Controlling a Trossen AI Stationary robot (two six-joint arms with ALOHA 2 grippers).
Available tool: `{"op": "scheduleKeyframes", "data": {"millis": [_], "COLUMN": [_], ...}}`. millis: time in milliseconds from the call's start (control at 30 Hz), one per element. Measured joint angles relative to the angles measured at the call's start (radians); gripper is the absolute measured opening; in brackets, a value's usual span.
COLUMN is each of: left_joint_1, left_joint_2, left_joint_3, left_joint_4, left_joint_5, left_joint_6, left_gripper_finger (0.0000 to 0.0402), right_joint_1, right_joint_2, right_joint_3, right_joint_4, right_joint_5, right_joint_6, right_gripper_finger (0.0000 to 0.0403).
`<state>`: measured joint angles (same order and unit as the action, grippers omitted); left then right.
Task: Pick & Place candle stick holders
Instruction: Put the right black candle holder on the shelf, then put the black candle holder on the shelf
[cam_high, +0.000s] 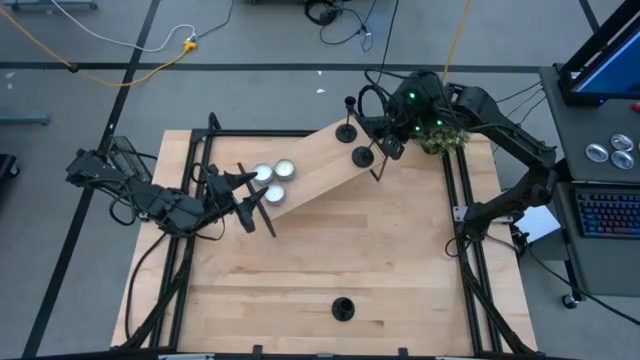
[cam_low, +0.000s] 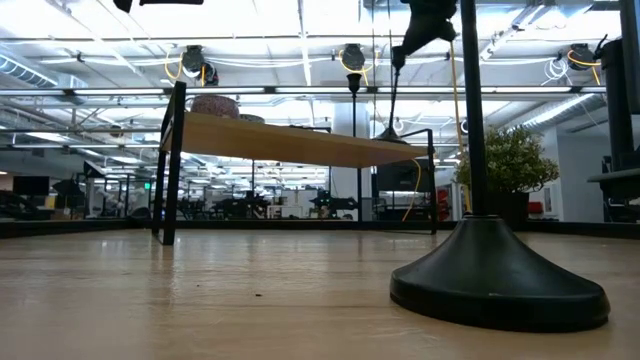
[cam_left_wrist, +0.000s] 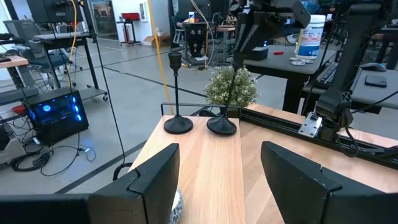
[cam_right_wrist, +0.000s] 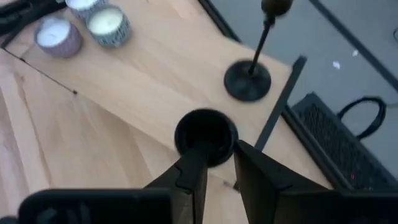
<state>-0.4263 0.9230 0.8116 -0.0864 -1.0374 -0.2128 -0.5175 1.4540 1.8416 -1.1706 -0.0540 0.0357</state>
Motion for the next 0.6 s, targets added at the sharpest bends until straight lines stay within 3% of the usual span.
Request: {"op": "scheduleKeyframes", "data": {"millis": [400,500,600], "left_joint_1": [0.000,0.000,0.000], "left_joint_2": [0.000,0.000,0.000], "left_joint_3": [0.000,0.000,0.000], "left_joint_4": [0.000,-0.002,-0.024], "left_joint_5": [0.000,0.000,0.018], "left_joint_6": [0.000,-0.001,-0.004], "left_gripper_finger": [0.0232,0.0232,0.0232], "right_joint_1": [0.000,0.018,0.044], "right_joint_2": [-0.025,-0.066,-0.122], "right_joint_3": [0.001,0.001,0.001], "right_joint_4": [0.124,0.110,0.056], "right_joint_5": [0.051,-0.008,-0.155], "right_joint_6": [-0.099,-0.108,-0.118], "right_gripper_finger": [0.0075,0.0075,0.0075]}}
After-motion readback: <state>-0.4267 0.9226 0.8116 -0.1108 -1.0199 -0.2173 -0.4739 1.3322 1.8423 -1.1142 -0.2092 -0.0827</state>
